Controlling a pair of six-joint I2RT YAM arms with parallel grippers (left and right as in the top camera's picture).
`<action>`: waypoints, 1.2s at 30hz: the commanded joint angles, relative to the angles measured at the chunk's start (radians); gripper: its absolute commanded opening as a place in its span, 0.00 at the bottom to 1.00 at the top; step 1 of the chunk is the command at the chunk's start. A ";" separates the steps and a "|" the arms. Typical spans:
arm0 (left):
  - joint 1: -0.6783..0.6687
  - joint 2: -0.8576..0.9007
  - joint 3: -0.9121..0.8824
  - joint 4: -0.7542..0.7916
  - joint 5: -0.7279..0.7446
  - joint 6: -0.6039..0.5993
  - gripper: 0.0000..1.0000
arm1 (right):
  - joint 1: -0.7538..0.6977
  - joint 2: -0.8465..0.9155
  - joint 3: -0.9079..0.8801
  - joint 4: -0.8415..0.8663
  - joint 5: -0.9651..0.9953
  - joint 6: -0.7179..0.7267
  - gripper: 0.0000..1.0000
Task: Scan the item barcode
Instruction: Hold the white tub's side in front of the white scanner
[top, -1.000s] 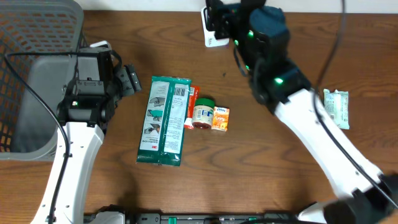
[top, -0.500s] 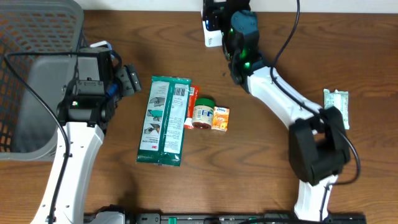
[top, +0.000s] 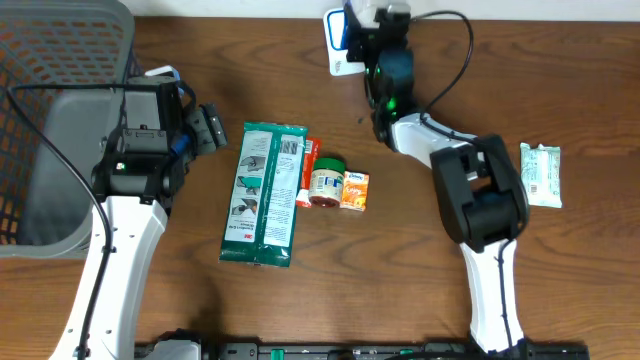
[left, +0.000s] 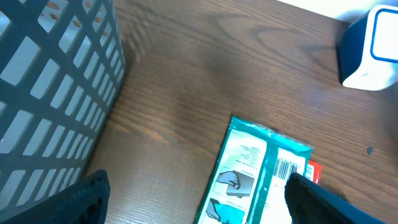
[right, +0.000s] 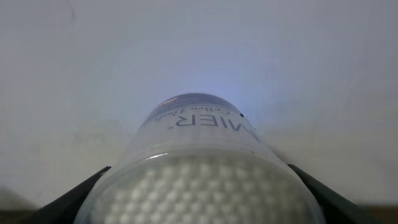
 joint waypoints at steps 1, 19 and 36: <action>0.002 -0.007 -0.002 0.001 -0.013 -0.006 0.86 | -0.024 0.045 0.013 0.026 -0.020 0.085 0.01; 0.002 -0.007 -0.002 0.000 -0.013 -0.006 0.86 | -0.037 0.071 0.013 0.006 -0.049 0.360 0.01; 0.002 -0.007 -0.002 0.001 -0.013 -0.006 0.86 | -0.029 0.071 0.013 -0.031 -0.002 0.389 0.01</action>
